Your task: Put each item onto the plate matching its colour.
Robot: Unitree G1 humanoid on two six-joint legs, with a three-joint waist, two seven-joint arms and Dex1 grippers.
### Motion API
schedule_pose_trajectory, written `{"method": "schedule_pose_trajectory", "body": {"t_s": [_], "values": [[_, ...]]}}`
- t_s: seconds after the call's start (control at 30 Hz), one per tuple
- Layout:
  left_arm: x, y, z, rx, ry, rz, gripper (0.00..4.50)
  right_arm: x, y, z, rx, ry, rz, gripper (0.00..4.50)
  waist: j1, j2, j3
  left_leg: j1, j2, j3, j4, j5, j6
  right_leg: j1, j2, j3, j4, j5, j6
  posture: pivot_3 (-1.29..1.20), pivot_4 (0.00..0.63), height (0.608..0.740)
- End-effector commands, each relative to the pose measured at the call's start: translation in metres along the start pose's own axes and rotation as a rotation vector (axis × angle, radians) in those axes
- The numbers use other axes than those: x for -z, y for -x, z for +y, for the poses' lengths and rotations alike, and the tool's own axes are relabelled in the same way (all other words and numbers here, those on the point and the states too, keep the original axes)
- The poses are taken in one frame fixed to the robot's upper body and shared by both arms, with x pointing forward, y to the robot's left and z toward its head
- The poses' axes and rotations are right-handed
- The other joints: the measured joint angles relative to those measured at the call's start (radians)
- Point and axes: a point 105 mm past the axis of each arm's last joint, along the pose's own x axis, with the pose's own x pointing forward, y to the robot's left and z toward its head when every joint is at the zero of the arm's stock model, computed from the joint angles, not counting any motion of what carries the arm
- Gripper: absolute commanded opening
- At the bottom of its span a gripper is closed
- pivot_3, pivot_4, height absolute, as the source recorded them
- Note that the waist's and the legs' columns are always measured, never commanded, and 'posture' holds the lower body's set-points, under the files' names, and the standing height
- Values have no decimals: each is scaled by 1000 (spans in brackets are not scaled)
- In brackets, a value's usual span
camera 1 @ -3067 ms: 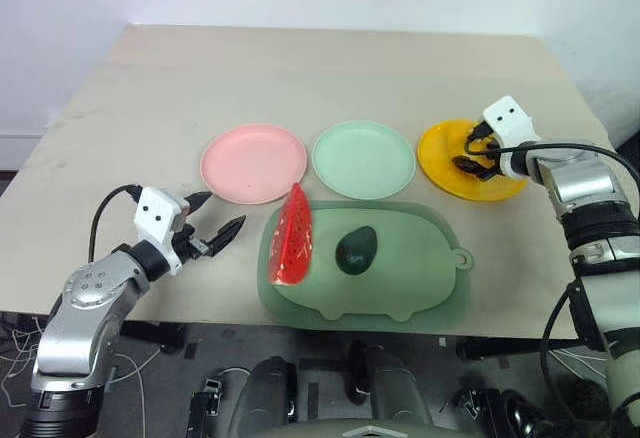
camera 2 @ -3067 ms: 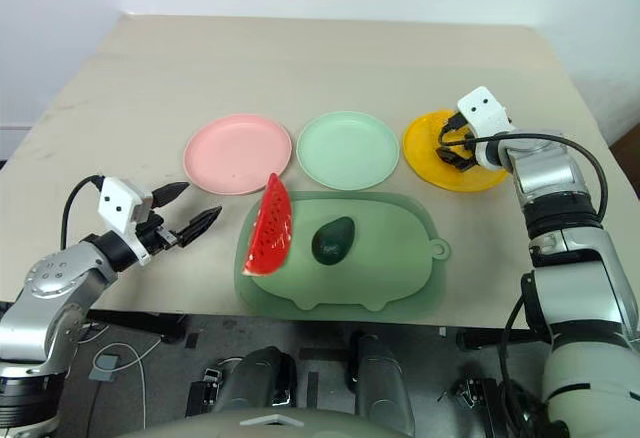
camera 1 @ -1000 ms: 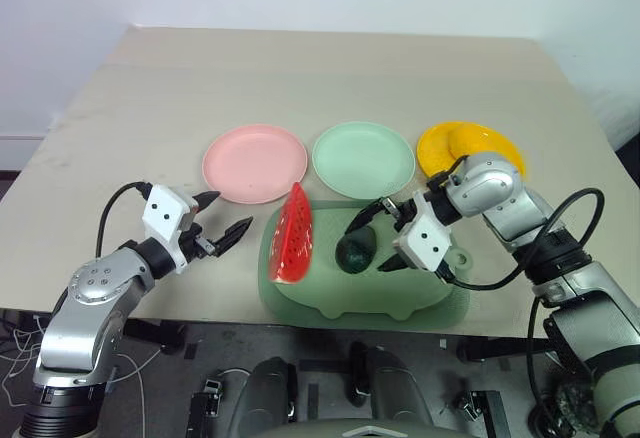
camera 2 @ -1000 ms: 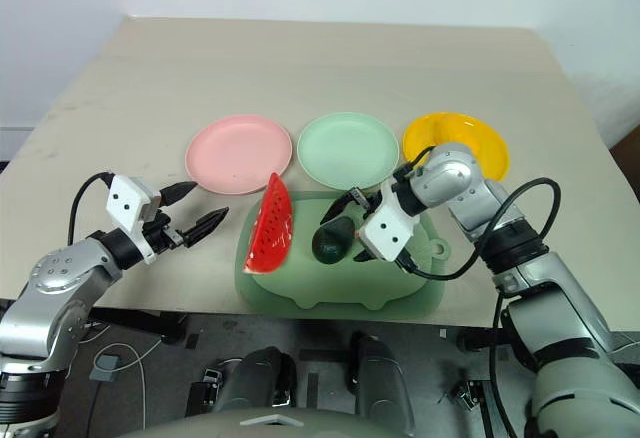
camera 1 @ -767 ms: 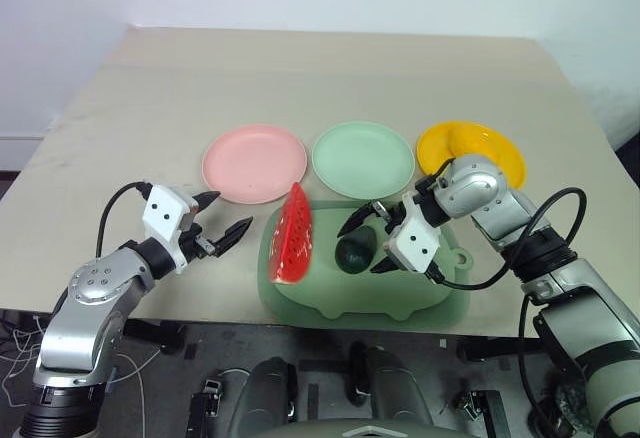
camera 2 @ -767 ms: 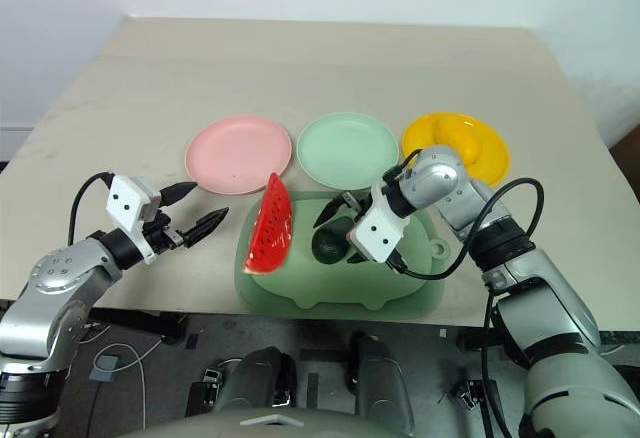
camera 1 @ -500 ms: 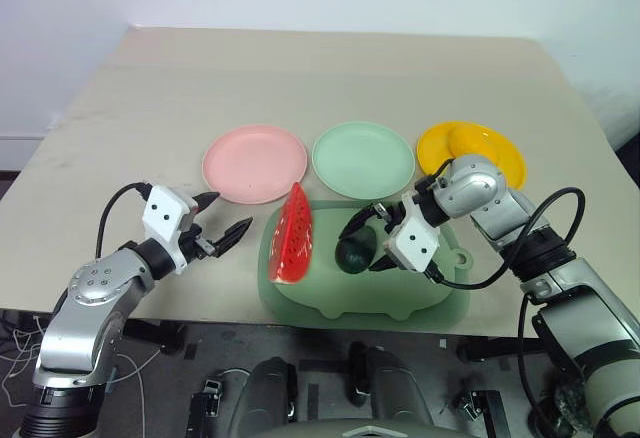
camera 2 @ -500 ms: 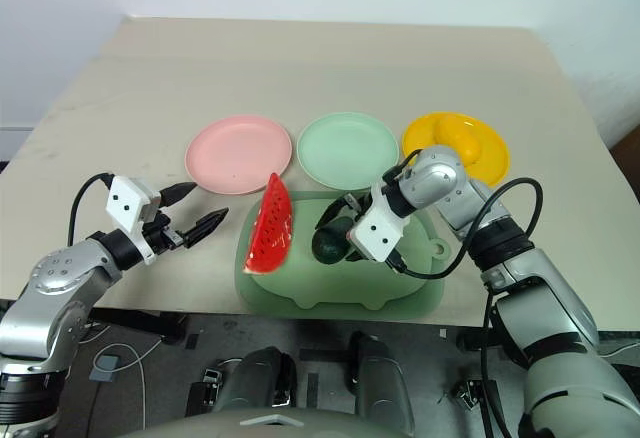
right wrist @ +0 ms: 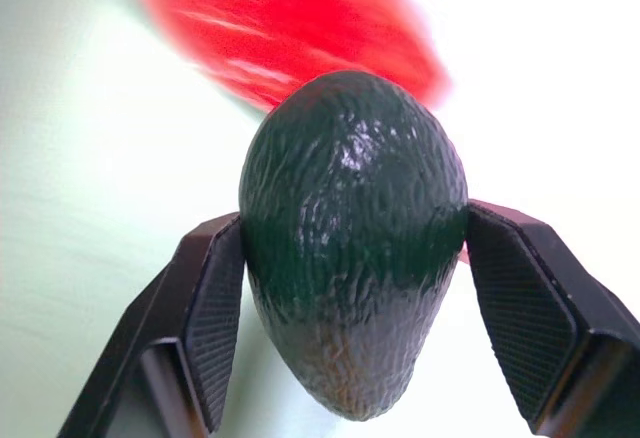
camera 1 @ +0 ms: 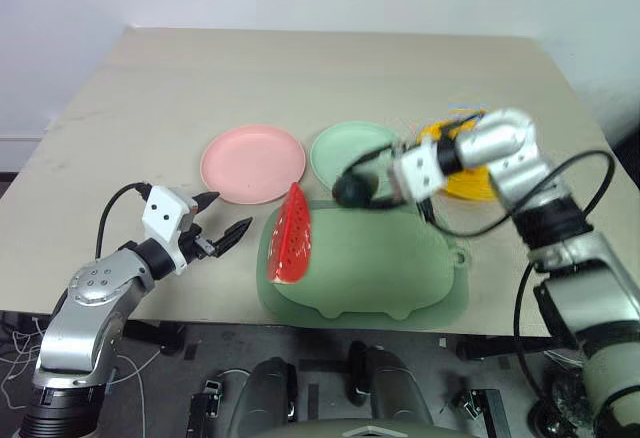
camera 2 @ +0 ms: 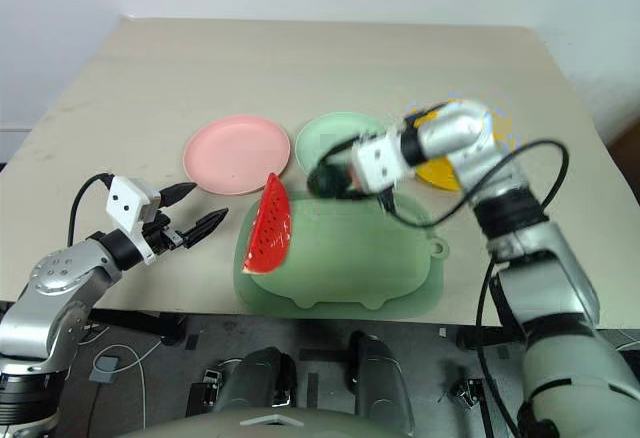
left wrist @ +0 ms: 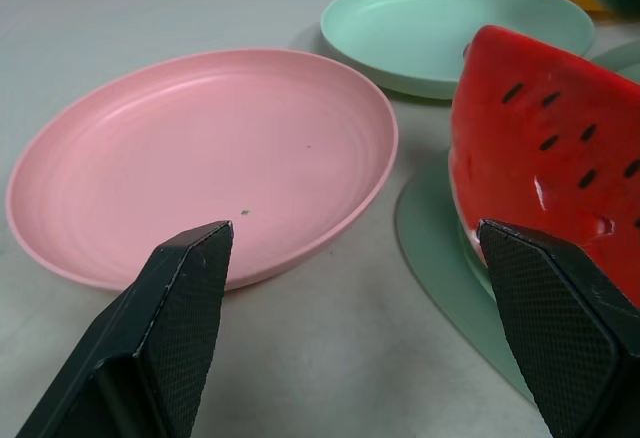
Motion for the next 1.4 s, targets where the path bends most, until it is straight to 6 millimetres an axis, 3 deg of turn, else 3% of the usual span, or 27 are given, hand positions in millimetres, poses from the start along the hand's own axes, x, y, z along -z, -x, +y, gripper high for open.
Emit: {"method": "schedule_pose_trajectory", "body": {"t_s": [0.03, 0.13, 0.4, 0.43, 0.5, 0.57, 0.67, 0.73, 0.87, 1.03, 1.2, 1.4], "values": [[-12, 1, 3, -15, -29, -45, 4117, 22, 9, -20, 116, -47, 107, 3000, 0, 0, 0, 0, 0, 0, 0, 0, 1, 0, 0, 0, 0, 0, 0, 0, 150, 740], [-14, -3, -1, -3, -26, -56, 4117, 41, 0, -29, 202, -88, 182, 3000, -2, 0, 0, -1, 0, 0, 0, 0, 0, 0, 0, 0, 0, 0, 0, 0, 150, 740], [-26, -8, -3, -8, 1, -98, 4117, 70, -11, -10, 162, -96, 286, 3000, -14, 0, 0, -4, 0, 2, 0, 2, -3, -2, 0, 0, 0, 0, 0, 0, 150, 740], [-28, -7, -3, -9, 10, -98, 4117, 71, -11, -9, 157, -103, 287, 3350, -17, 0, 0, -4, 0, 2, 0, 2, -3, -2, -1, 0, 0, 0, 0, 0, 150, 740], [-31, -6, -4, -10, 25, -102, 4117, 72, -11, -7, 153, -124, 280, 4018, -21, 0, 0, -4, 0, 0, 0, 2, -3, -2, -1, 0, 0, 0, 0, 0, 150, 740], [-38, -4, -5, -9, 45, -97, 4117, 72, -9, -10, 173, -93, 283, 4384, -24, 0, 0, -4, 0, -1, 0, 2, -3, -2, 0, 0, 0, 0, 0, 0, 150, 740], [-48, -4, -12, 8, 56, -55, 4117, 69, -5, -16, 223, -14, 281, 4384, -24, 0, 0, -4, 0, -1, 0, 2, -4, -3, 0, 0, 0, 0, 0, 0, 150, 740], [-55, -6, -14, -16, 107, -19, 4455, 67, -2, -14, 226, -3, 262, 4500, -22, 0, 0, -4, 0, -2, 0, 2, -4, -2, -1, 0, 0, 0, 0, 0, 150, 740], [-80, -7, -44, 72, 87, 20, 4497, 61, 3, -14, 253, 6, 213, 4500, -19, 0, 0, -4, 0, -3, 0, 2, -4, -1, -1, 0, 0, 0, 1, 0, 150, 740], [-85, -19, -51, 58, 197, 99, 4497, 57, 4, -17, 291, -5, 185, 4500, -20, -1, 0, -1, 0, -4, 0, 3, -5, 2, -1, 0, 0, 0, 1, 0, 150, 740], [-69, -25, -61, 33, 132, 275, 4497, 54, 2, -21, 321, -9, 168, 4500, -23, -1, 0, -1, 0, -5, 0, 3, -6, 2, 0, 0, 0, 0, 1, 0, 150, 740], [-45, -26, -67, 6, 165, 369, 4497, 49, 3, -24, 342, -5, 149, 4500, -22, -1, 0, 0, 0, -5, 0, 4, -7, 2, 0, 1, 0, 0, 1, 0, 150, 740]]}}
